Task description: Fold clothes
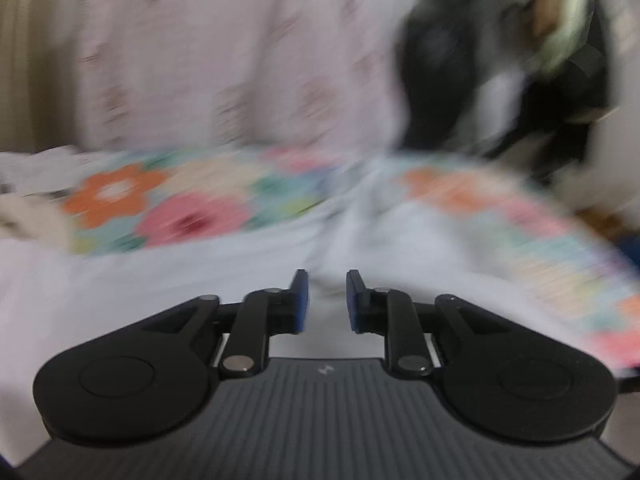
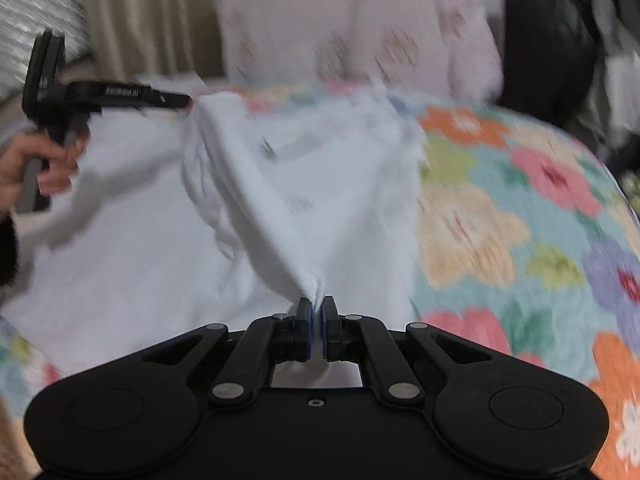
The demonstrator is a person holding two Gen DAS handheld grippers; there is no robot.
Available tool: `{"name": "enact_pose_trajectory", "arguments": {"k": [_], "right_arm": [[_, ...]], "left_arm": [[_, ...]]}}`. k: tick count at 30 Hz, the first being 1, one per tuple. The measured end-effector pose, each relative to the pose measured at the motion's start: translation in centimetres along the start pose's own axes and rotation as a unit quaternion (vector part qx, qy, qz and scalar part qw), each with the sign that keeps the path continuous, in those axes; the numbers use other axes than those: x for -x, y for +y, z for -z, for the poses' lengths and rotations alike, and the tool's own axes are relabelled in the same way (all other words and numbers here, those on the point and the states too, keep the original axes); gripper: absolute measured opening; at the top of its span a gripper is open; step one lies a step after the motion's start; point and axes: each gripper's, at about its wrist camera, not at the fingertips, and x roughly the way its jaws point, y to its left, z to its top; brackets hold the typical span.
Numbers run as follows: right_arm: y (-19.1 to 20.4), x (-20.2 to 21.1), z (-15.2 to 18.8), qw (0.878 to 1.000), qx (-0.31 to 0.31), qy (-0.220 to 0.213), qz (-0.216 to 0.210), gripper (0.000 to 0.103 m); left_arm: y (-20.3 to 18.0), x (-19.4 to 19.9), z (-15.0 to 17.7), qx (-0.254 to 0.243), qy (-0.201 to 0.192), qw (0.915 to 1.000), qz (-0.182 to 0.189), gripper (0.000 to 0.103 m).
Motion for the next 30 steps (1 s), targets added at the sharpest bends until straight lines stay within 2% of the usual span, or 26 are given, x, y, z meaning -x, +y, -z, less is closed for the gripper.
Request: {"name": "enact_pose_trajectory", "arguments": {"k": [2, 4, 5, 7, 10, 12, 15, 17, 20, 23, 24, 25, 26, 27, 28, 30], "right_arm": [[0.0, -1.6, 0.2, 0.999, -0.003, 0.039, 0.009, 0.007], [0.1, -2.0, 0.2, 0.999, 0.0, 0.046, 0.01, 0.01], [0.2, -2.2, 0.2, 0.999, 0.002, 0.05, 0.01, 0.011], [0.0, -2.0, 0.2, 0.999, -0.01, 0.052, -0.007, 0.029], [-0.7, -1.7, 0.8, 0.996, -0.061, 0.047, -0.048, 0.046], [-1.5, -1.6, 1.6, 0.991, -0.107, 0.045, -0.074, 0.047], [-2.3, -1.4, 2.9, 0.983, -0.155, 0.045, -0.089, 0.047], [-2.3, -0.4, 3.6, 0.982, -0.159, 0.044, -0.091, 0.047], [-2.1, 0.9, 4.5, 0.983, -0.139, 0.061, -0.104, 0.047], [-1.7, 1.1, 5.8, 0.98, -0.124, 0.093, -0.126, 0.048], [-1.5, 1.1, 6.2, 0.979, -0.119, 0.098, -0.129, 0.048], [-1.2, 1.1, 6.6, 0.982, -0.112, 0.091, -0.125, 0.048], [-0.8, 1.3, 6.8, 0.984, -0.101, 0.081, -0.121, 0.046], [-0.3, 1.4, 6.9, 0.986, -0.087, 0.071, -0.12, 0.028], [0.1, 1.8, 6.9, 0.988, -0.071, 0.062, -0.12, 0.014], [0.9, 3.3, 6.4, 0.99, -0.038, 0.043, -0.13, 0.013]], "left_arm": [[0.0, -0.1, 1.4, 0.029, 0.032, 0.9984, 0.038, 0.023], [0.0, 0.1, 2.8, 0.062, 0.061, 0.9926, 0.084, 0.044], [-0.1, 0.4, 3.6, 0.079, 0.071, 0.9891, 0.103, 0.047], [-0.6, 0.9, 5.3, 0.112, 0.091, 0.9788, 0.145, 0.048], [-2.0, 0.4, 7.1, 0.146, 0.131, 0.9571, 0.213, 0.048], [-3.9, -0.3, 8.2, 0.142, 0.149, 0.9479, 0.243, 0.048], [-7.3, -0.3, 9.1, 0.099, 0.152, 0.9506, 0.252, 0.051], [-9.3, 0.4, 9.3, 0.064, 0.152, 0.9499, 0.265, 0.053], [-10.9, 0.9, 9.6, 0.057, 0.166, 0.9392, 0.295, 0.055], [-11.8, 0.8, 10.5, 0.074, 0.182, 0.9265, 0.321, 0.056], [-12.2, 0.8, 10.8, 0.074, 0.184, 0.9252, 0.323, 0.054], [-12.5, 0.9, 11.1, 0.072, 0.185, 0.9249, 0.324, 0.043], [-12.9, 1.1, 11.2, 0.066, 0.188, 0.9254, 0.322, 0.025], [-13.1, 1.6, 11.1, 0.06, 0.191, 0.9265, 0.319, 0.005], [-13.3, 2.2, 11.0, 0.055, 0.194, 0.9276, 0.315, 0.005], [-13.6, 3.4, 10.5, 0.037, 0.191, 0.9312, 0.308, 0.005]]}}
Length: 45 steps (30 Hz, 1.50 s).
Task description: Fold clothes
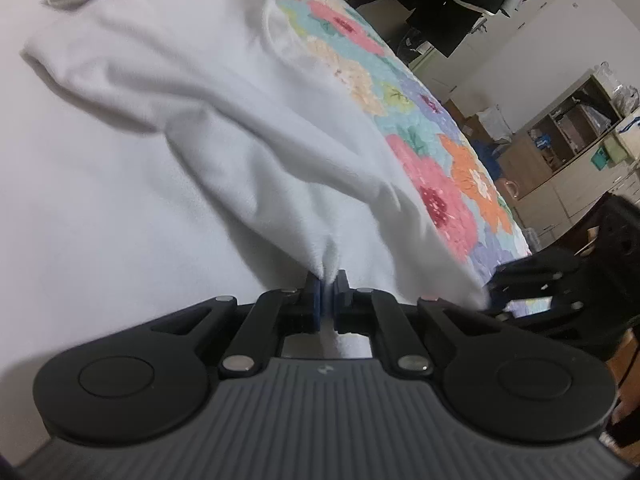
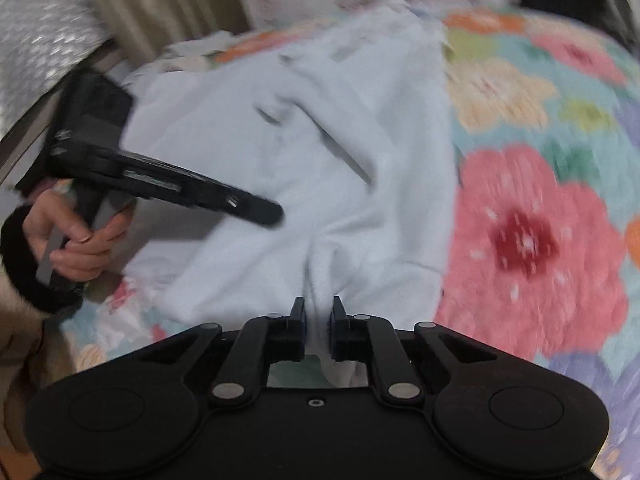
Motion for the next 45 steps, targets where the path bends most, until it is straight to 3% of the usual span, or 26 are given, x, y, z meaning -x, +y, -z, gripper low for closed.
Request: {"name": "enact_pose_trajectory", "arguments": {"k": [3, 6, 8, 12, 14, 15, 17, 18, 21, 23, 25, 28, 30, 31, 33, 35, 36, 38, 39, 41, 45], "right_arm": [[0.7, 2.5, -0.5, 0.999, 0.02, -0.011, -0.027, 0.012], [0.5, 2.5, -0.2, 0.999, 0.02, 0.024, -0.031, 0.012], [0.3, 0.7, 0.6, 0.997, 0.02, 0.068, -0.017, 0.012], [0.9, -1.2, 1.1, 0.994, 0.036, 0.102, 0.004, 0.012], [0.8, -0.7, 0.4, 0.993, 0.039, 0.116, 0.006, 0.014], [0.7, -0.3, 0.0, 0.992, 0.042, 0.122, 0.011, 0.02], [0.4, 0.7, -0.9, 0.99, 0.056, 0.124, 0.034, 0.035], [0.3, 1.3, -1.5, 0.991, 0.061, 0.115, 0.039, 0.036], [-0.5, 2.4, -4.9, 0.995, 0.068, 0.072, 0.021, 0.036], [-0.9, 1.8, -7.6, 0.996, 0.071, 0.052, 0.002, 0.037], [-1.2, 0.0, -10.3, 0.996, 0.079, 0.049, -0.008, 0.04], [-1.4, -4.4, -14.4, 0.993, 0.101, 0.067, 0.002, 0.043], [-1.3, -7.7, -16.9, 0.991, 0.112, 0.069, 0.013, 0.051], [-1.5, -9.3, -18.1, 0.991, 0.11, 0.067, 0.021, 0.059], [-2.1, -12.2, -19.7, 0.993, 0.096, 0.062, 0.034, 0.061], [-3.1, -15.1, -20.3, 0.995, 0.067, 0.062, 0.027, 0.061], [-3.3, -15.9, -20.2, 0.996, 0.063, 0.057, 0.014, 0.056], [-3.5, -17.0, -19.9, 0.997, 0.06, 0.044, -0.01, 0.031], [-3.2, -16.5, -19.7, 0.997, 0.065, 0.029, -0.015, 0.009], [-2.7, -14.9, -19.4, 0.998, 0.061, -0.007, -0.014, 0.008], [-1.5, -10.0, -19.0, 0.993, 0.074, -0.088, 0.03, 0.007]], "left_arm": [[-1.1, 2.3, -0.1, -0.007, 0.0, 0.9999, 0.007, 0.005], [-0.1, 2.2, 0.9, 0.058, 0.039, 0.9961, 0.053, 0.005], [0.6, 1.1, 2.2, 0.08, 0.066, 0.9939, 0.036, 0.005], [-0.6, 0.9, 3.1, 0.028, 0.08, 0.9963, -0.015, 0.007], [-1.6, 1.6, 2.4, -0.005, 0.086, 0.9958, -0.031, 0.013], [-1.3, 2.3, 1.9, -0.007, 0.083, 0.996, -0.033, 0.025], [-0.3, 3.8, 0.7, -0.005, 0.073, 0.9967, -0.034, 0.048], [0.7, 4.7, 0.1, 0.0, 0.059, 0.9975, -0.039, 0.053], [4.6, 7.0, -1.8, 0.027, 0.017, 0.996, -0.083, 0.053], [7.7, 7.5, -2.9, 0.057, -0.009, 0.9902, -0.127, 0.053], [10.6, 7.2, -3.9, 0.111, -0.028, 0.983, -0.144, 0.053], [13.8, 6.5, -5.1, 0.19, -0.073, 0.9736, -0.104, 0.059], [14.9, 5.8, -6.3, 0.207, -0.088, 0.9708, -0.085, 0.066], [15.4, 5.5, -6.9, 0.213, -0.094, 0.9695, -0.076, 0.066], [15.8, 4.7, -8.1, 0.217, -0.104, 0.968, -0.071, 0.062], [15.2, 3.7, -9.5, 0.18, -0.092, 0.9758, -0.083, 0.026], [14.5, 3.2, -10.1, 0.148, -0.081, 0.9808, -0.098, 0.003], [13.2, 3.1, -11.0, 0.104, -0.089, 0.986, -0.096, 0.004], [12.5, 3.1, -11.4, 0.083, -0.094, 0.9878, -0.092, 0.004], [11.4, 3.7, -12.3, 0.065, -0.121, 0.9878, -0.073, 0.004], [9.7, 4.2, -14.6, 0.021, -0.161, 0.9847, -0.062, 0.004]]}}
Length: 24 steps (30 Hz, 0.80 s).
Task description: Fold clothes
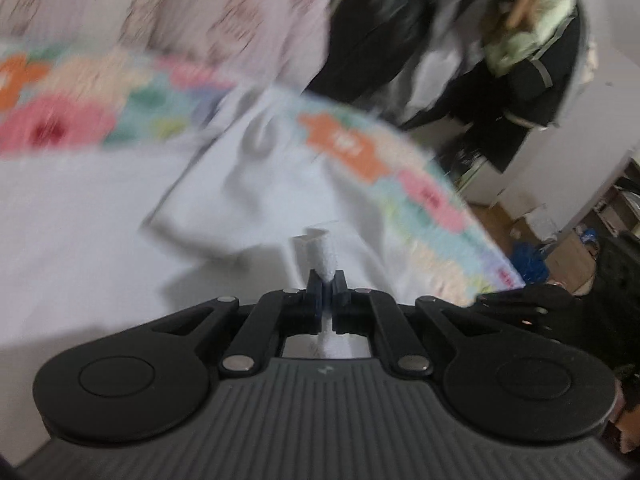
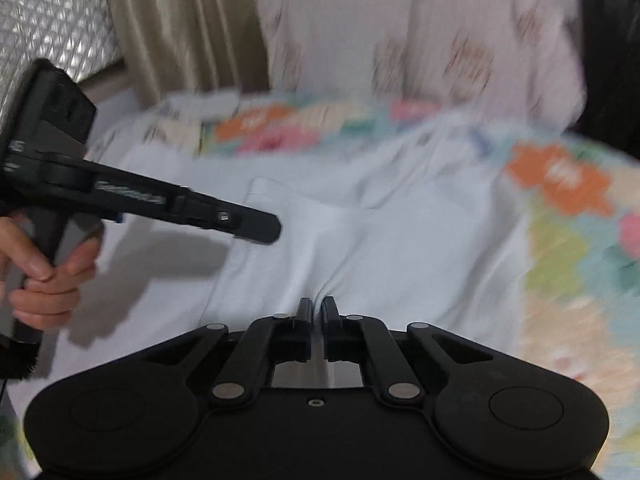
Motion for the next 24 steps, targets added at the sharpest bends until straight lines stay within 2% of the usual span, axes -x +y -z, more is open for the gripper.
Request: {"name": "enact_pose_trajectory", "arguments": {"k": [2, 5, 7, 9, 10, 11, 12, 13, 15, 19, 21, 24], "right_arm": [[-0.3, 1.4, -0.7, 0.999, 0.002, -0.022, 0.023, 0.007], [-1.3, 0.9, -1.5, 0.996, 0.005, -0.027, 0.083, 0.007], [-2.4, -0.5, -1.3, 0.996, 0.006, 0.0, 0.086, 0.011], [-3.6, -1.7, -1.2, 0.994, -0.006, 0.045, 0.097, 0.015], [-4.2, -1.3, -0.9, 0.992, -0.027, 0.046, 0.114, 0.025], [-5.1, -0.3, -0.4, 0.991, -0.052, 0.037, 0.115, 0.027], [-5.9, 0.7, 0.2, 0.991, -0.078, 0.033, 0.104, 0.04], [-6.8, 1.8, 0.9, 0.989, -0.106, 0.03, 0.095, 0.046], [-8.5, 4.0, 3.0, 0.982, -0.166, 0.028, 0.083, 0.047], [-9.2, 6.4, 7.7, 0.969, -0.234, 0.039, 0.064, 0.051], [-9.5, 7.3, 10.0, 0.961, -0.269, 0.043, 0.052, 0.054], [-9.6, 6.9, 12.4, 0.945, -0.325, 0.036, 0.013, 0.055]], "left_arm": [[-0.2, -1.0, -1.2, -0.012, -0.011, 0.9998, -0.008, 0.004], [-0.1, -3.2, -2.0, -0.031, -0.006, 0.9982, -0.05, 0.009], [0.2, -5.3, -1.7, -0.037, 0.031, 0.9931, -0.107, 0.018], [0.2, -5.4, -0.7, -0.036, 0.046, 0.9893, -0.134, 0.018], [0.0, -4.7, 0.0, -0.039, 0.043, 0.9908, -0.122, 0.023], [-0.3, -3.8, 0.6, -0.042, 0.038, 0.9931, -0.103, 0.029], [-0.9, -3.0, 1.4, -0.048, 0.042, 0.9946, -0.082, 0.045], [-1.6, -2.3, 2.1, -0.055, 0.048, 0.995, -0.068, 0.048], [-3.2, -1.4, 3.7, -0.076, 0.063, 0.994, -0.048, 0.048], [-5.4, -1.1, 6.5, -0.075, 0.114, 0.9906, -0.011, 0.049], [-6.1, -1.3, 7.8, -0.068, 0.14, 0.9878, -0.007, 0.05], [-6.5, -1.2, 9.1, -0.06, 0.158, 0.9856, -0.01, 0.05]]}}
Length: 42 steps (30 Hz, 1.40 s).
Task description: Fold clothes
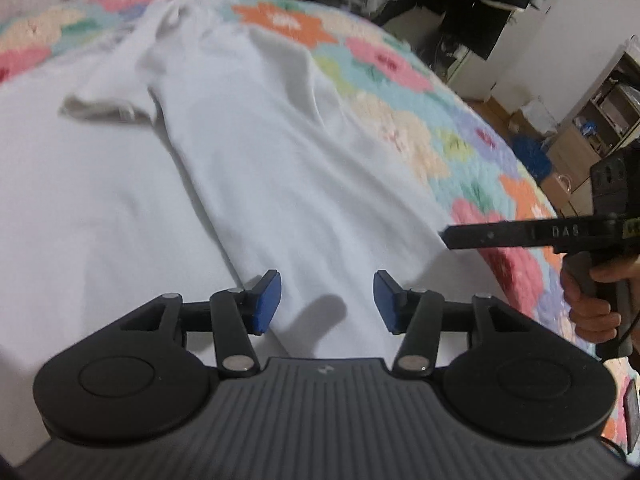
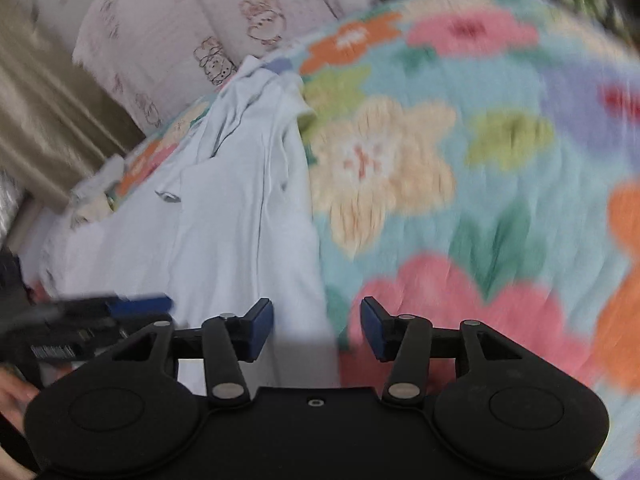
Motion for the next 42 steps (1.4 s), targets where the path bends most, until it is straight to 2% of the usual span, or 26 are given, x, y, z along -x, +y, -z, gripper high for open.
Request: {"name": "enact_pose_trajectory", "arguments": {"k": [2, 4, 7, 10, 12, 14, 15, 16, 18, 21, 23, 25, 26, 31, 34, 36, 38, 40, 41, 42], "right_arm": [[0.6, -0.8, 0.3, 1.0, 0.003, 0.003, -0.014, 0.043], [2.7, -1.3, 0.1, 0.998, 0.054, 0.008, 0.006, 0.021], [7.5, -1.6, 0.4, 0.984, 0.172, -0.005, 0.047, 0.015], [12.6, -1.4, 2.2, 0.952, 0.293, -0.028, 0.087, 0.014], [15.5, -1.6, 4.2, 0.92, 0.373, -0.038, 0.113, 0.014], [17.4, -3.0, 5.7, 0.895, 0.425, -0.03, 0.131, 0.016], [18.1, -3.5, 6.3, 0.886, 0.443, -0.024, 0.136, 0.021], [18.2, -3.8, 6.8, 0.883, 0.449, -0.019, 0.135, 0.028], [18.2, -4.1, 7.2, 0.885, 0.449, -0.007, 0.121, 0.037], [18.1, -3.7, 7.4, 0.89, 0.447, 0.015, 0.085, 0.04], [18.2, -3.3, 7.1, 0.888, 0.454, 0.055, 0.05, 0.041], [18.4, -2.2, 6.7, 0.874, 0.479, 0.074, 0.02, 0.039], [18.4, -1.3, 6.1, 0.872, 0.484, 0.068, 0.012, 0.039], [16.1, 1.3, 1.3, 0.916, 0.399, 0.04, 0.01, 0.041], [12.6, -0.3, -0.7, 0.954, 0.296, 0.045, 0.016, 0.041], [10.3, -1.7, -1.3, 0.975, 0.214, 0.054, -0.016, 0.042], [8.2, -3.4, -1.9, 0.987, 0.132, 0.063, -0.059, 0.042], [7.3, -5.1, -2.5, 0.991, 0.09, 0.061, -0.082, 0.041], [7.6, -5.6, -2.5, 0.991, 0.095, 0.055, -0.081, 0.034], [8.3, -5.4, -2.1, 0.989, 0.118, 0.047, -0.074, 0.01]], "left_arm": [[0.0, 0.2, 0.2, 0.008, 0.002, 1.0, 0.0, 0.05], [0.2, 0.6, 0.0, 0.019, -0.002, 0.9998, 0.003, 0.05], [0.7, 1.2, -0.7, 0.034, -0.024, 0.9989, 0.022, 0.051], [1.4, 1.4, -1.2, 0.05, -0.038, 0.9972, 0.04, 0.051], [1.8, 1.1, -1.4, 0.063, -0.042, 0.9961, 0.044, 0.053], [2.3, 0.8, -1.5, 0.074, -0.043, 0.9953, 0.043, 0.053], [2.5, 0.5, -1.5, 0.078, -0.042, 0.9953, 0.039, 0.054], [2.7, 0.3, -1.5, 0.082, -0.04, 0.9952, 0.035, 0.054], [3.2, -0.2, -1.3, 0.088, -0.038, 0.995, 0.028, 0.054], [3.8, -0.8, -0.7, 0.092, -0.033, 0.9951, 0.012, 0.054], [4.0, -1.1, -0.3, 0.09, -0.034, 0.9953, 0.006, 0.054], [4.1, -1.4, -0.1, 0.084, -0.031, 0.996, 0.002, 0.054], [4.2, -1.5, 0.0, 0.082, -0.03, 0.9962, 0.002, 0.054], [4.6, -1.6, -0.2, 0.085, -0.022, 0.9961, 0.011, 0.054], [4.9, -1.6, -0.2, 0.093, -0.02, 0.9953, 0.019, 0.054], [5.1, -1.6, -0.2, 0.097, -0.018, 0.9949, 0.021, 0.054], [5.0, -1.5, -0.3, 0.099, -0.018, 0.9947, 0.019, 0.054], [4.8, -1.2, -0.3, 0.103, -0.02, 0.9944, 0.018, 0.054], [4.8, -1.0, -0.2, 0.106, -0.023, 0.9939, 0.018, 0.054], [4.7, -0.5, 0.0, 0.11, -0.027, 0.9934, 0.018, 0.054]]}}
